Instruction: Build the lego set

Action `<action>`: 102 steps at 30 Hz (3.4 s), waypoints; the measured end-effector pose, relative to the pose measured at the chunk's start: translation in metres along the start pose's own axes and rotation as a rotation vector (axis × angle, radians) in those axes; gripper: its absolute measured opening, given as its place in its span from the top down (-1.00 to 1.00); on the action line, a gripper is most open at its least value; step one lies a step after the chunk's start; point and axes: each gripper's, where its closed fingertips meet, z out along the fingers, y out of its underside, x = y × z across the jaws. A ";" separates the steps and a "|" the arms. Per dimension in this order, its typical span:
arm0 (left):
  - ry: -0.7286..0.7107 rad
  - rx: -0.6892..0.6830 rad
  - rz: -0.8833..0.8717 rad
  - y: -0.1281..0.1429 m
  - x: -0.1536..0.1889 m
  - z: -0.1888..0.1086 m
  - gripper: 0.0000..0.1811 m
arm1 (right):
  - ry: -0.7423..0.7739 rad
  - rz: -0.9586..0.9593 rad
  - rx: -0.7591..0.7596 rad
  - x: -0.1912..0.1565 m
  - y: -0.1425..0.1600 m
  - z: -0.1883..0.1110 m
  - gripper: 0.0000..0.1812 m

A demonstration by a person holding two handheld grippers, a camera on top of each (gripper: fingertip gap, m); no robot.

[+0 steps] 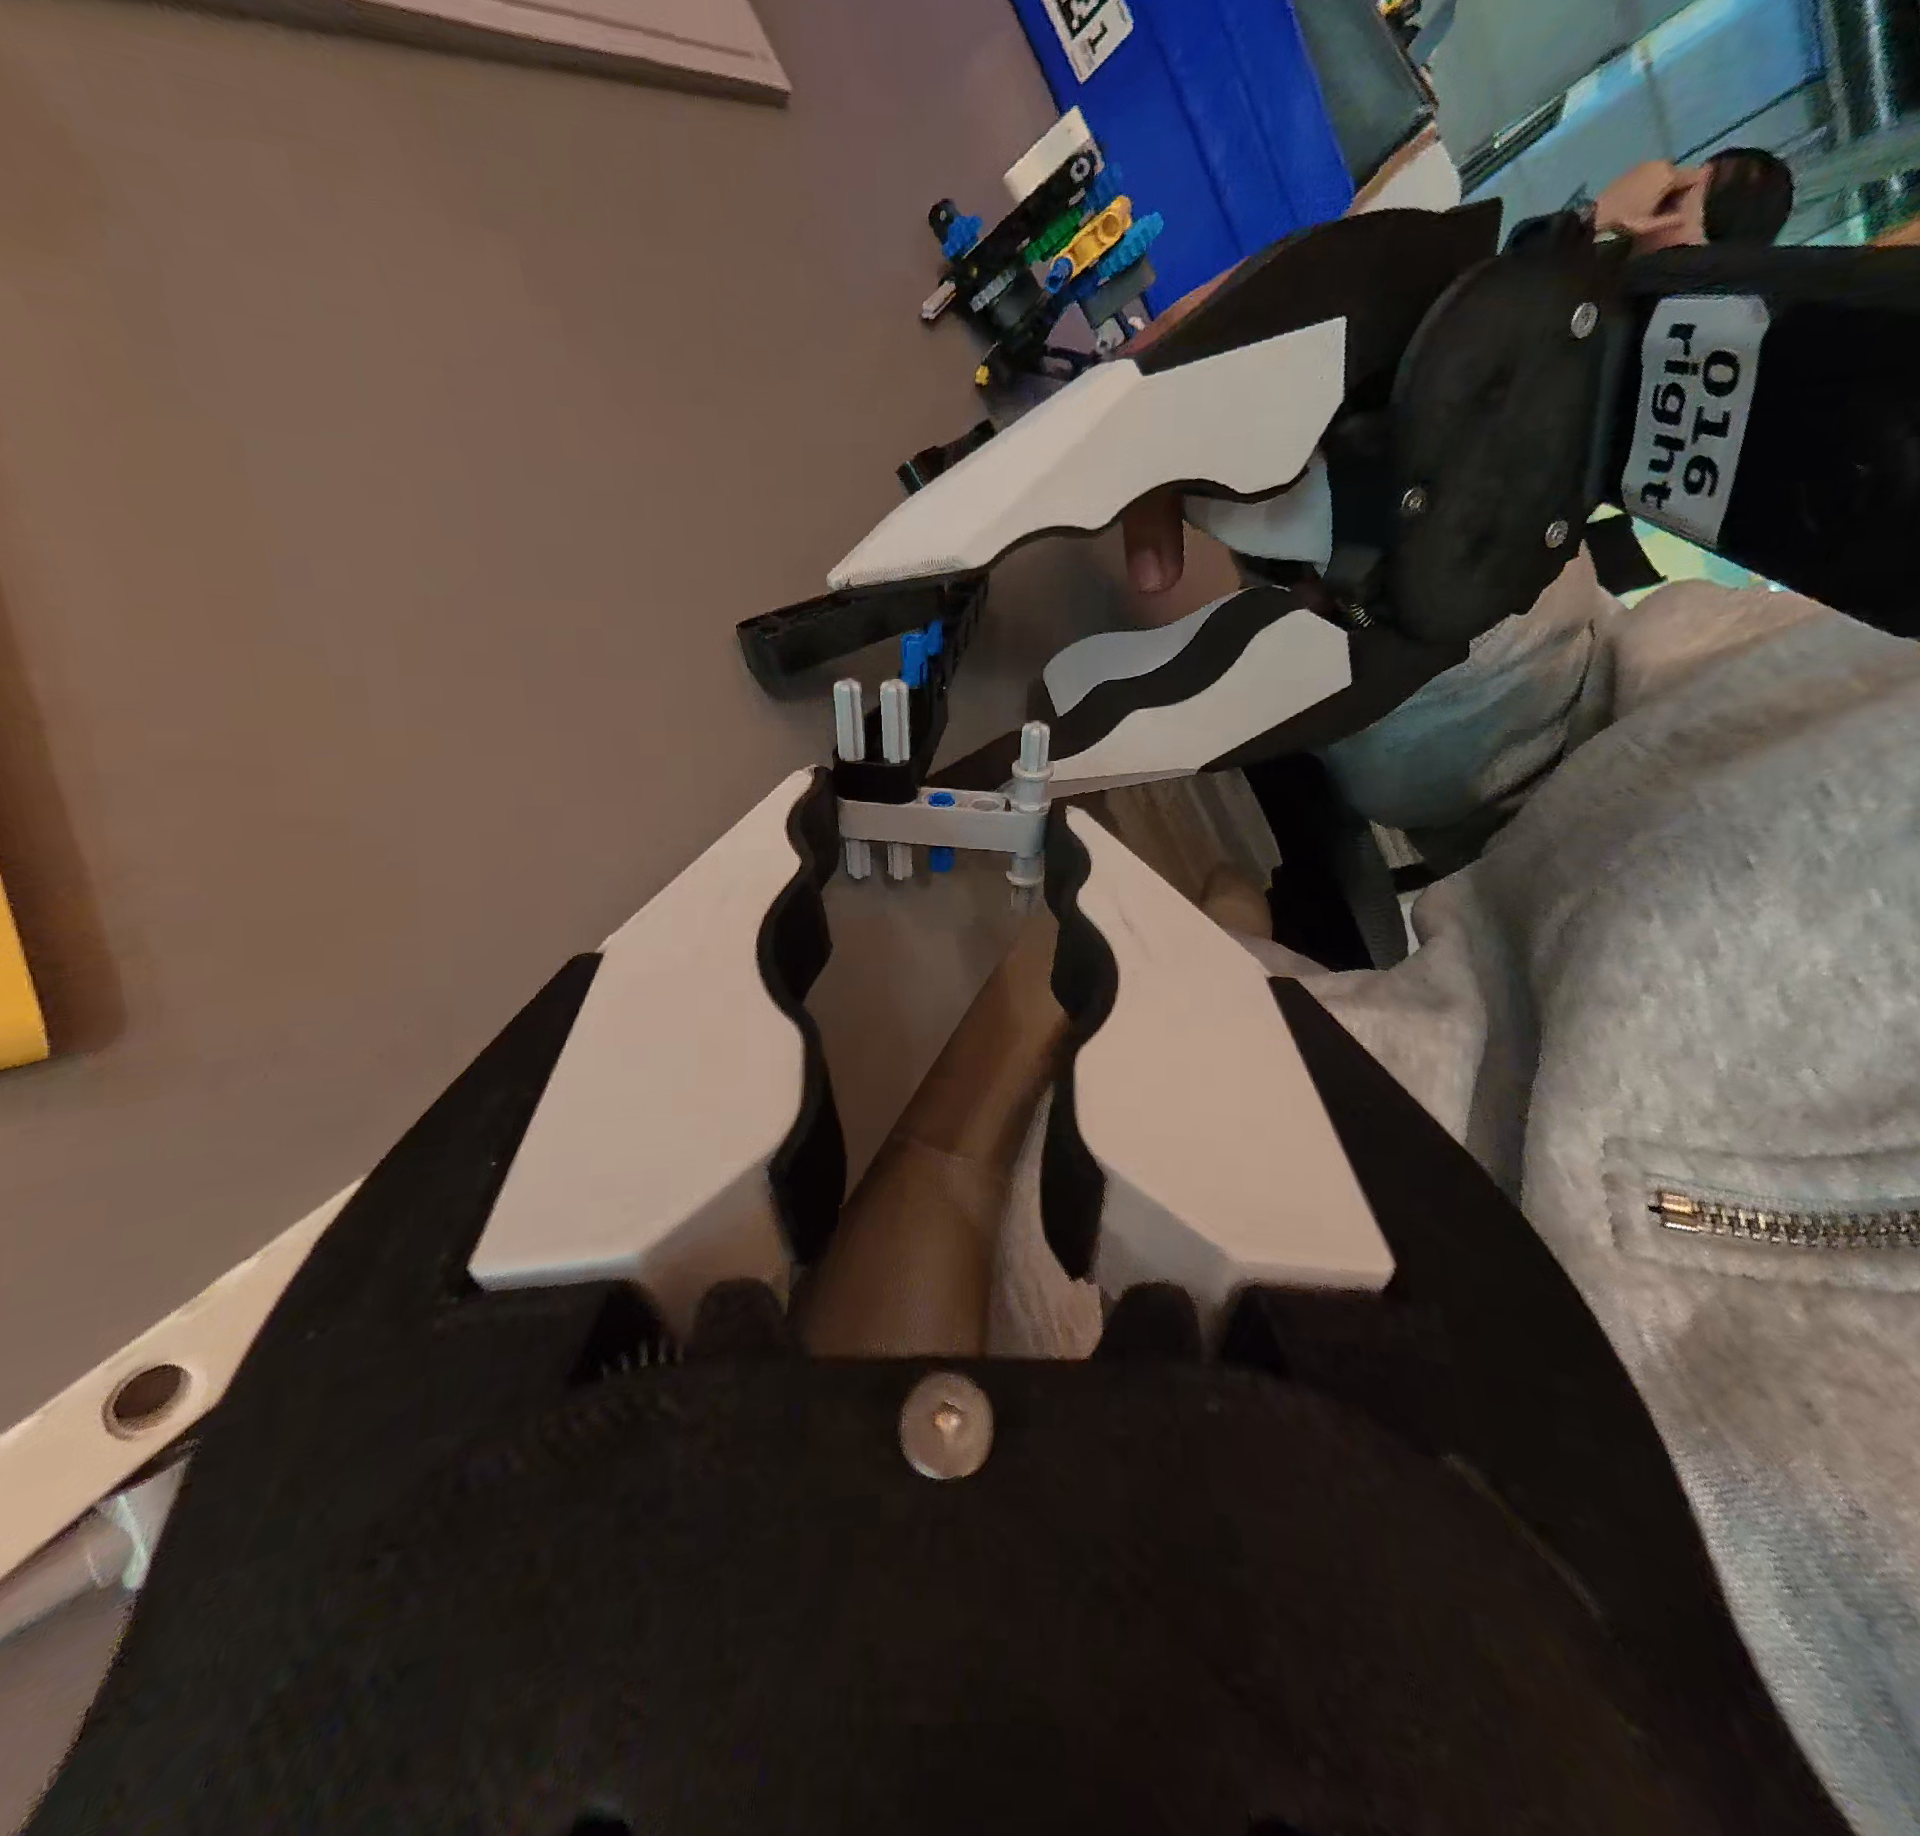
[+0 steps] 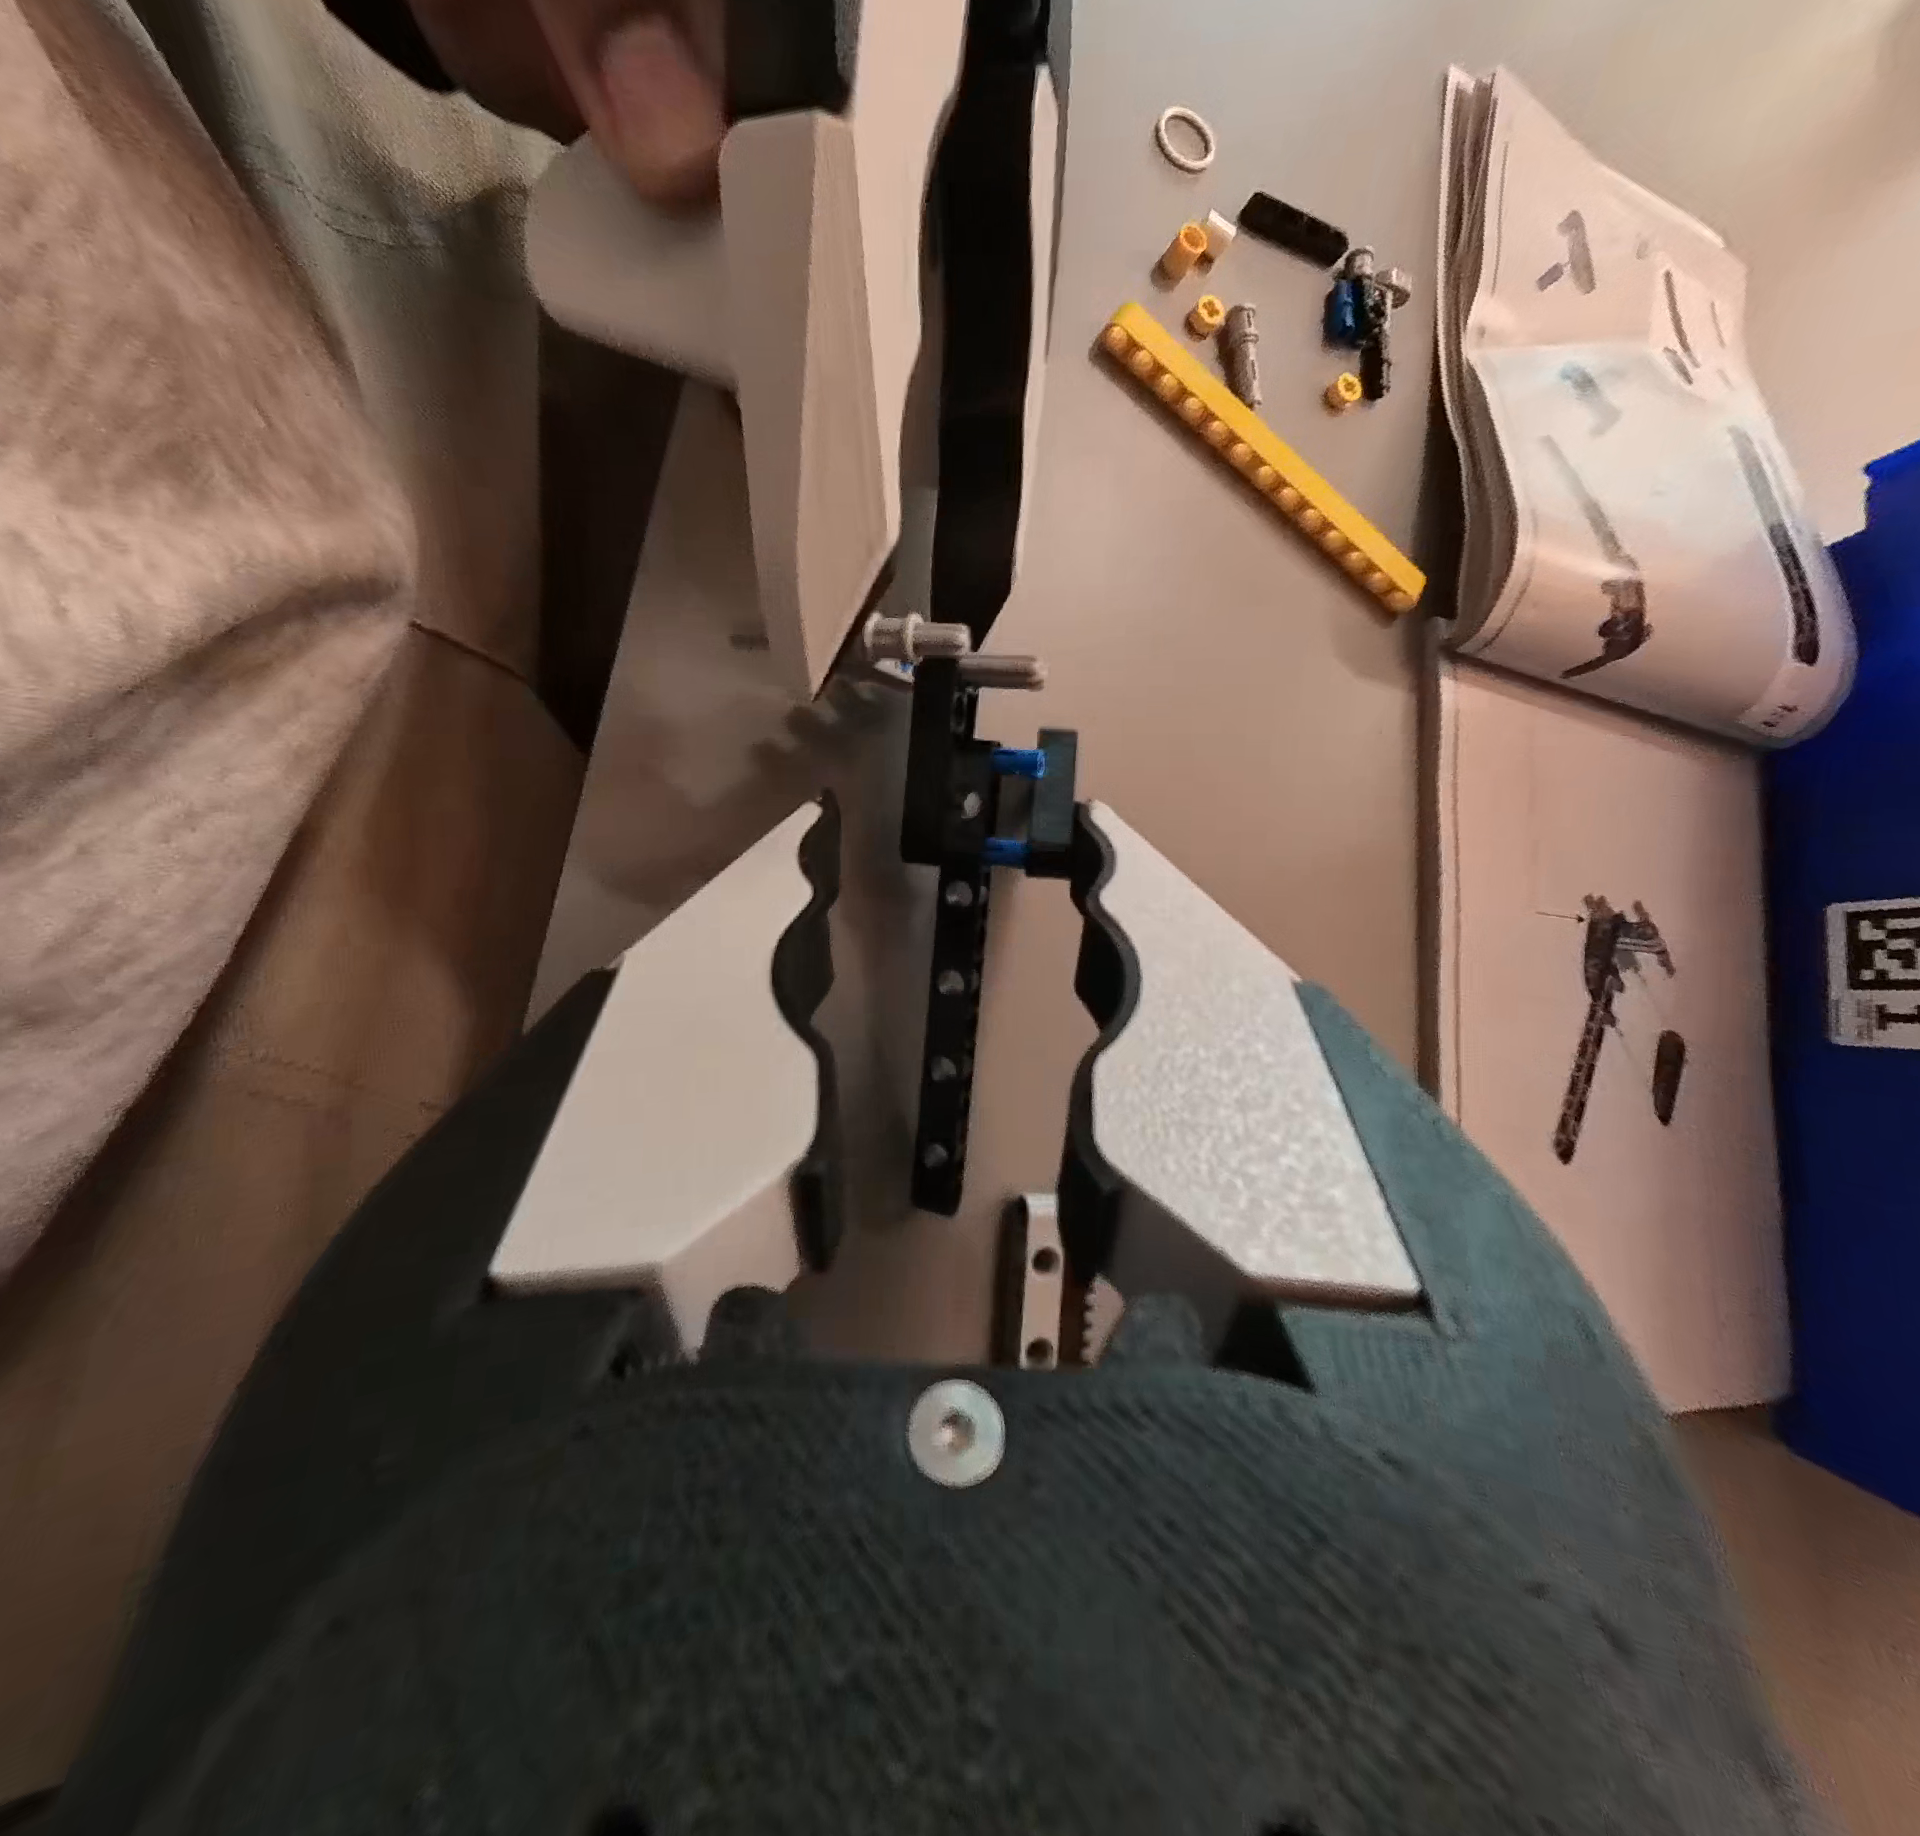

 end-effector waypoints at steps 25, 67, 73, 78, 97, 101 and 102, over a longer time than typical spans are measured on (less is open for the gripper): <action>0.073 -0.147 -0.100 0.007 0.001 -0.001 0.59 | -0.018 0.567 -0.008 0.029 0.014 -0.008 0.63; 0.141 -0.453 -0.642 -0.004 -0.002 0.002 0.60 | -0.161 0.531 0.080 0.003 0.000 0.012 0.63; 0.147 -0.464 -0.641 -0.003 -0.001 0.002 0.60 | -0.188 0.555 0.097 0.002 -0.002 0.012 0.64; 0.142 -0.465 -0.622 -0.002 -0.001 0.002 0.60 | -0.185 0.550 0.091 0.001 -0.002 0.012 0.64; 0.120 -0.335 -0.592 -0.001 0.000 0.004 0.60 | -0.142 0.498 0.067 -0.002 0.000 0.010 0.64; 0.123 -0.319 -0.598 -0.002 0.000 0.005 0.60 | -0.142 0.497 0.056 -0.002 0.000 0.010 0.64; 0.122 -0.319 -0.596 -0.001 0.000 0.005 0.60 | -0.145 0.498 0.053 -0.002 0.000 0.010 0.65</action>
